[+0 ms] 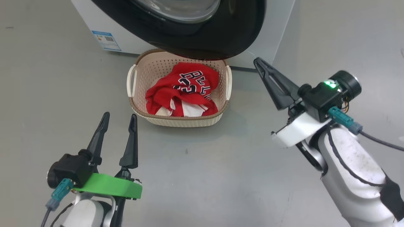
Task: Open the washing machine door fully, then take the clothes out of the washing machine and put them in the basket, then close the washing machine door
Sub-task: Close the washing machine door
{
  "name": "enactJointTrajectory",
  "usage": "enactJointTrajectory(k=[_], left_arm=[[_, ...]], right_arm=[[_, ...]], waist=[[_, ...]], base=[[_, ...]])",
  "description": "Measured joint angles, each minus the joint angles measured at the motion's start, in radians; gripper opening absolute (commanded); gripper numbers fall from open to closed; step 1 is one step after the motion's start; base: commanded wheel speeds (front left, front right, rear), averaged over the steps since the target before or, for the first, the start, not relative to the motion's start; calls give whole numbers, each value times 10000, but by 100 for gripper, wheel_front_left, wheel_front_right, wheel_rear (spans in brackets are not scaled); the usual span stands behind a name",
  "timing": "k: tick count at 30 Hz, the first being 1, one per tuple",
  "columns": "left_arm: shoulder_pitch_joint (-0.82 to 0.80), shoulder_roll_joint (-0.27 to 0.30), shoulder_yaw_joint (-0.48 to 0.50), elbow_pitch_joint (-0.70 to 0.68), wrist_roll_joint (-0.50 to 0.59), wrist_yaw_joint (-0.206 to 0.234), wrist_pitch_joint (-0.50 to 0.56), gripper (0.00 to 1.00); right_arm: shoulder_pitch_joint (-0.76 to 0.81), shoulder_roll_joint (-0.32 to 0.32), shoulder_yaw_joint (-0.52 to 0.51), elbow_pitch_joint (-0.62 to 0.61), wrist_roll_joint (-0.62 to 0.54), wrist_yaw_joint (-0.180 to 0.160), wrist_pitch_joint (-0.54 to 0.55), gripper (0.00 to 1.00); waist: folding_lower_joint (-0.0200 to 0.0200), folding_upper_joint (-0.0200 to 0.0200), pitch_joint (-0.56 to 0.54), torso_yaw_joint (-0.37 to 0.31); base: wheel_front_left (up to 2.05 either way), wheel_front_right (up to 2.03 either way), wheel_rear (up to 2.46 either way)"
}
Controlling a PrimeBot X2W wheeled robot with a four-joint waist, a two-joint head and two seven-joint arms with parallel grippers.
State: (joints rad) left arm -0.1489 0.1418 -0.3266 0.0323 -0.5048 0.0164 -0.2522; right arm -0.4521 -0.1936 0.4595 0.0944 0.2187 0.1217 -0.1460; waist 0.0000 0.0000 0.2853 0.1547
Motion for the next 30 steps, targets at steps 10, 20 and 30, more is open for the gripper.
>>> enactJointTrajectory(k=[10,20,30], left_arm=[[-684,-393,-144,-44,23,-192,0,100],[-1422,-759,-111,201,25,-453,0,100],[-1603,-901,140,454,52,-570,0,100]], right_arm=[[-2030,-813,46,491,4,4,683,0],[-3536,-1534,-90,1120,215,6,792,0],[-4507,-1590,-288,1862,349,6,614,0]], waist=[[0,0,1317,751],[0,0,2472,1696],[0,0,3119,2330]], base=[[0,0,0],[0,0,0],[0,0,0]])
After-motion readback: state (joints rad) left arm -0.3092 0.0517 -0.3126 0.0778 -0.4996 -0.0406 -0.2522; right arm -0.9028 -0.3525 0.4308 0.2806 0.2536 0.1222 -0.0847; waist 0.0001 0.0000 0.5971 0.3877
